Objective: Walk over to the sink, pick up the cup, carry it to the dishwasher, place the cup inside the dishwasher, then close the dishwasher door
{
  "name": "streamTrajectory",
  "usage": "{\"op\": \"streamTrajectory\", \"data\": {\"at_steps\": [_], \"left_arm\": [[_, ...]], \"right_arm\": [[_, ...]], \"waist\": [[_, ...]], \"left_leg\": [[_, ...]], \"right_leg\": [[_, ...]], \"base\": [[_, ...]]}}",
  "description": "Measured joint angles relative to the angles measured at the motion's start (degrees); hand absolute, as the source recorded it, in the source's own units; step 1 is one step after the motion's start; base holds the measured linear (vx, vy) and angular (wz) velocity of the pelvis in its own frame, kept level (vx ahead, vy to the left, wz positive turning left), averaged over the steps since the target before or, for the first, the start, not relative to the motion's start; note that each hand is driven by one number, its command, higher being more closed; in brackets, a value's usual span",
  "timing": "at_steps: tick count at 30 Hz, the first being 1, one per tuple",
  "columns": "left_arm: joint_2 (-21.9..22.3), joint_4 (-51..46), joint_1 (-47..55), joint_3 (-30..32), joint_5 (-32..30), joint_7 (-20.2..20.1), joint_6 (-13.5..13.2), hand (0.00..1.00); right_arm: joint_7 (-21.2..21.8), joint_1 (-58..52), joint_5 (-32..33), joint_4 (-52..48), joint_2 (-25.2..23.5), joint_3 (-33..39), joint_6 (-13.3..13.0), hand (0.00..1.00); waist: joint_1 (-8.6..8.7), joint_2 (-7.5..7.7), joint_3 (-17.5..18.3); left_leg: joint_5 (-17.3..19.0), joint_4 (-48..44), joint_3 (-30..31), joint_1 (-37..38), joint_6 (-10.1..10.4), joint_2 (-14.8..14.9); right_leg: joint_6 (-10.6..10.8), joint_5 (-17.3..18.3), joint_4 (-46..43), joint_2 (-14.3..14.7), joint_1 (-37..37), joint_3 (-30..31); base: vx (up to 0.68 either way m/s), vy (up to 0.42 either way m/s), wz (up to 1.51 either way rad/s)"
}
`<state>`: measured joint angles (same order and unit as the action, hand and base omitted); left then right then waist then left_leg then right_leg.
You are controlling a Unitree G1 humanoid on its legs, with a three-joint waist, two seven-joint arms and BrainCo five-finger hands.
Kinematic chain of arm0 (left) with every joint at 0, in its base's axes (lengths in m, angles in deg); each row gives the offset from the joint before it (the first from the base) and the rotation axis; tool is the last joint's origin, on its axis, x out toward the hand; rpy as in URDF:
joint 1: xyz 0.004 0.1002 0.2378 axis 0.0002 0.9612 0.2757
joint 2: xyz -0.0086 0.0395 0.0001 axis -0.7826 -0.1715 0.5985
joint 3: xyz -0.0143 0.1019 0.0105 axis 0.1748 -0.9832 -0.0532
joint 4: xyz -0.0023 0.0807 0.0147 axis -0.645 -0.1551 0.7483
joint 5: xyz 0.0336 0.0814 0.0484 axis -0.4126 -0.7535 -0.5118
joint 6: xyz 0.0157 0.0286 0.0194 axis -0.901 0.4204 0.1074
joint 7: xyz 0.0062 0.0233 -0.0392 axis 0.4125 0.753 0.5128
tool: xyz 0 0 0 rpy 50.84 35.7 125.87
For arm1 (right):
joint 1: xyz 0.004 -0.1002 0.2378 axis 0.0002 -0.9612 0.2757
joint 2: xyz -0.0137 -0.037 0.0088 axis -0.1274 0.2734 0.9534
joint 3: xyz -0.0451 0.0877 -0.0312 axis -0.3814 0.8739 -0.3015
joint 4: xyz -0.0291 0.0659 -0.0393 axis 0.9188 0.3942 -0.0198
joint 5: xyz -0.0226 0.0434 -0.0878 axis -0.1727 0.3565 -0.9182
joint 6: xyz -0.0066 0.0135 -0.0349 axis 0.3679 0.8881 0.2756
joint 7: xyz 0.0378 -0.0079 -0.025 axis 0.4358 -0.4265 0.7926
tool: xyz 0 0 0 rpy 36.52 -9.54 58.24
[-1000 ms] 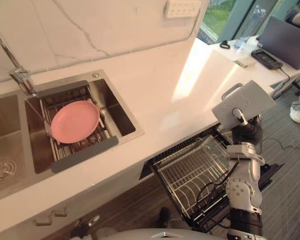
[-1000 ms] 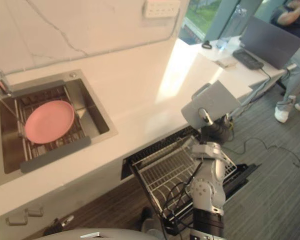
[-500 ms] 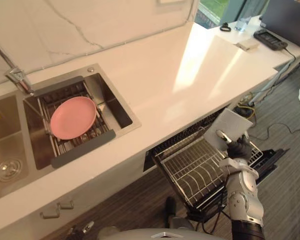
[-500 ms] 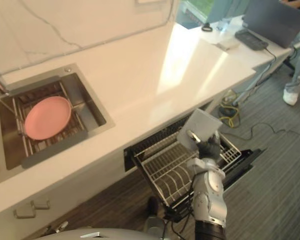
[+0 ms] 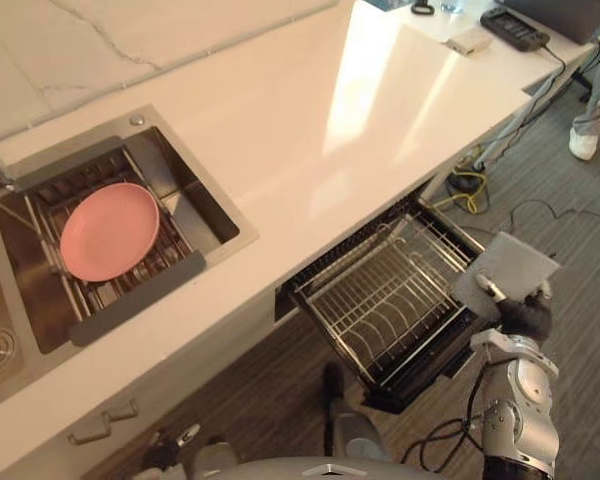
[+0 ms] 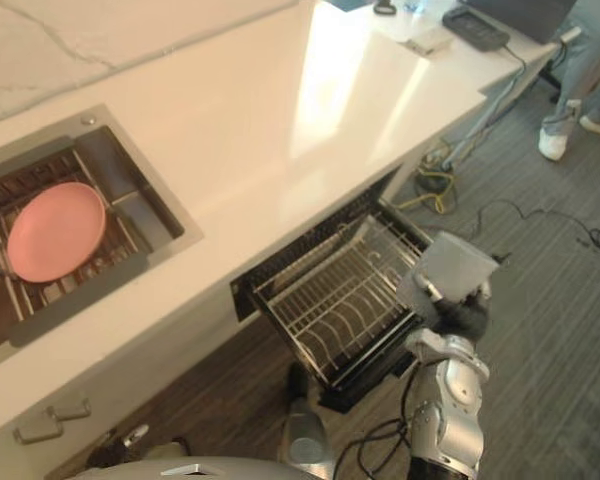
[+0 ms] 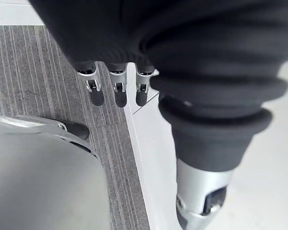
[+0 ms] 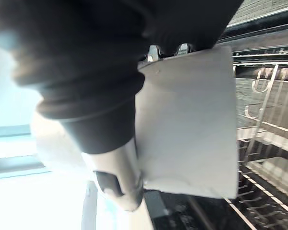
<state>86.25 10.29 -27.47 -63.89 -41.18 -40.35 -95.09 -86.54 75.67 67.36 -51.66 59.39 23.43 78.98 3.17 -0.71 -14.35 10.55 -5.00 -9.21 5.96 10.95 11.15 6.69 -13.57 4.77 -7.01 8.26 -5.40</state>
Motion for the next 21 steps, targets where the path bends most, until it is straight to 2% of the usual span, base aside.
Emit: {"op": "streamTrajectory", "data": {"at_steps": [2, 9, 13, 17, 21], "left_arm": [[-0.1, -1.0, -0.4, 0.0, 0.0, 0.0, 0.4, 0.0], [-1.6, -3.9, -1.3, -2.7, 0.1, 0.0, 2.3, 0.0], [-2.6, -4.4, -2.6, -5.0, 0.2, 0.0, 2.3, 0.0], [-2.7, -5.4, -3.4, -7.1, 1.2, -0.1, 2.3, 0.0], [-2.6, -6.6, -3.4, -8.9, 1.2, -1.2, 2.2, 0.0]], "right_arm": [[1.4, 0.8, -1.3, 1.4, 1.6, -1.0, 1.4, 1.0], [1.3, 10.0, -11.0, 11.2, 7.5, -4.8, 4.6, 1.0], [1.5, 19.8, -14.5, 22.8, 12.7, -9.6, 8.3, 1.0], [4.0, 27.9, -16.4, 33.1, 17.5, -13.7, 10.2, 1.0], [9.9, 33.6, -17.7, 41.1, 20.1, -18.8, 11.6, 1.0]], "waist": [[-0.24, 0.19, -1.4], [-2.03, 0.82, -5.2], [-2.95, 0.66, -6.9], [-3.79, -0.81, -9.2], [-4.69, -2.25, -11.0]], "left_leg": [[0.0, -0.2, 0.4, -0.7, -0.1, -0.2], [-0.7, -1.0, 3.0, -4.1, -0.1, -0.6], [-1.3, -1.2, 4.7, -6.3, -0.4, -1.2], [-2.2, -1.1, 6.4, -7.4, -0.7, -2.4], [-2.7, -1.1, 8.2, -7.9, -1.1, -3.0]], "right_leg": [[-0.1, -0.1, 0.0, -0.3, 0.4, -0.2], [0.1, -0.9, 0.0, -1.1, 1.9, -1.9], [0.3, -1.2, 0.0, -1.9, 3.0, -3.3], [0.5, -1.4, -0.1, -3.4, 3.5, -4.9], [0.5, -1.4, -0.1, -4.4, 2.6, -6.9]], "base": [[-0.06, -0.021, 0.1], [-0.02, -0.013, 0.15], [0.0, 0.008, 0.19], [0.02, 0.028, 0.24], [0.01, 0.022, 0.24]]}}
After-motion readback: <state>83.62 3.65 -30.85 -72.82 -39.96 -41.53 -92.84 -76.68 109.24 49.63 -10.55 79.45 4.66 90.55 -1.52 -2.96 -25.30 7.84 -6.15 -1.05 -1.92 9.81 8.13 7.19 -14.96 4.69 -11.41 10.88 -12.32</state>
